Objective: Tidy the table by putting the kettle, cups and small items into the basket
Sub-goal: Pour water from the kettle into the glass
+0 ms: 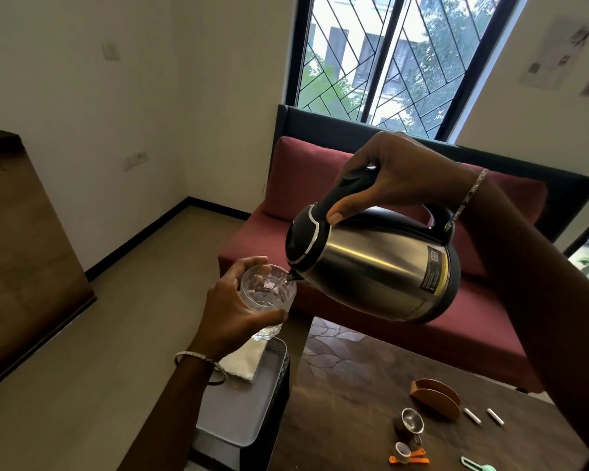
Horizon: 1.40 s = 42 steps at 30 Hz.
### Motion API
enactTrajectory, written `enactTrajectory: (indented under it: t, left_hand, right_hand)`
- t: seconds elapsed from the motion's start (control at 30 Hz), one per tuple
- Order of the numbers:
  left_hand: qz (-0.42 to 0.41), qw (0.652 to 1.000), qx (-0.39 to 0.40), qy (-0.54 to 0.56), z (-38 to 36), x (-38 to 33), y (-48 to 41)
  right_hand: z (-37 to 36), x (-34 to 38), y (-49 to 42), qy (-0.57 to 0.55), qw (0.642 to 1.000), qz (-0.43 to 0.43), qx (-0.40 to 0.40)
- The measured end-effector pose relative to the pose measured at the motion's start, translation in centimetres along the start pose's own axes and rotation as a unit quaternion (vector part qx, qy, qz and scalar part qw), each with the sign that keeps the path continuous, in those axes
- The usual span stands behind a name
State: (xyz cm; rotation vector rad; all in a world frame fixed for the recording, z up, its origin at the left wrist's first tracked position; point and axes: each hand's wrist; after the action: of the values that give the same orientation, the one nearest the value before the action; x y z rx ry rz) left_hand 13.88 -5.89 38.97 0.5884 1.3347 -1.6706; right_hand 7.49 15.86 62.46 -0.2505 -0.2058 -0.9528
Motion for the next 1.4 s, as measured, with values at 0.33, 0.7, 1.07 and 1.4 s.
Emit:
enactTrajectory:
  t: [0.33, 0.7, 1.07, 1.4]
  left_hand:
    - [0.003, 1.000, -0.002, -0.001, -0.6, 0.5, -0.3]
    - [-0.002, 1.000, 0.000, 0.003, -1.1, 0.6, -0.6]
    - [-0.002, 1.000, 0.001, 0.005, -1.3, 0.8, -0.8]
    - [-0.002, 1.000, 0.001, 0.004, -1.2, 1.1, -1.1]
  right_hand:
    - [0.3, -0.4, 0.0, -0.002, 1.000, -0.002, 0.003]
    - [0.5, -0.3, 0.2, -0.007, 1.000, -0.001, 0.011]
    - [0.6, -0.6, 0.3, -0.014, 1.000, 0.000, 0.016]
    - [0.2, -0.8, -0.1, 0.003, 1.000, -0.011, 0.008]
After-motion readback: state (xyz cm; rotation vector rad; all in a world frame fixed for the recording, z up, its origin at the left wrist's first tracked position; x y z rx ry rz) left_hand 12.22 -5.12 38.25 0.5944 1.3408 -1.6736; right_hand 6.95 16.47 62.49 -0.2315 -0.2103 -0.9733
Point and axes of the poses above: each hand's wrist, its own y-axis away from the middle knuckle, its own z-axis out of the back of the hand, x = y × z, and after that the axes turned 10 degrees about -z, right-handed
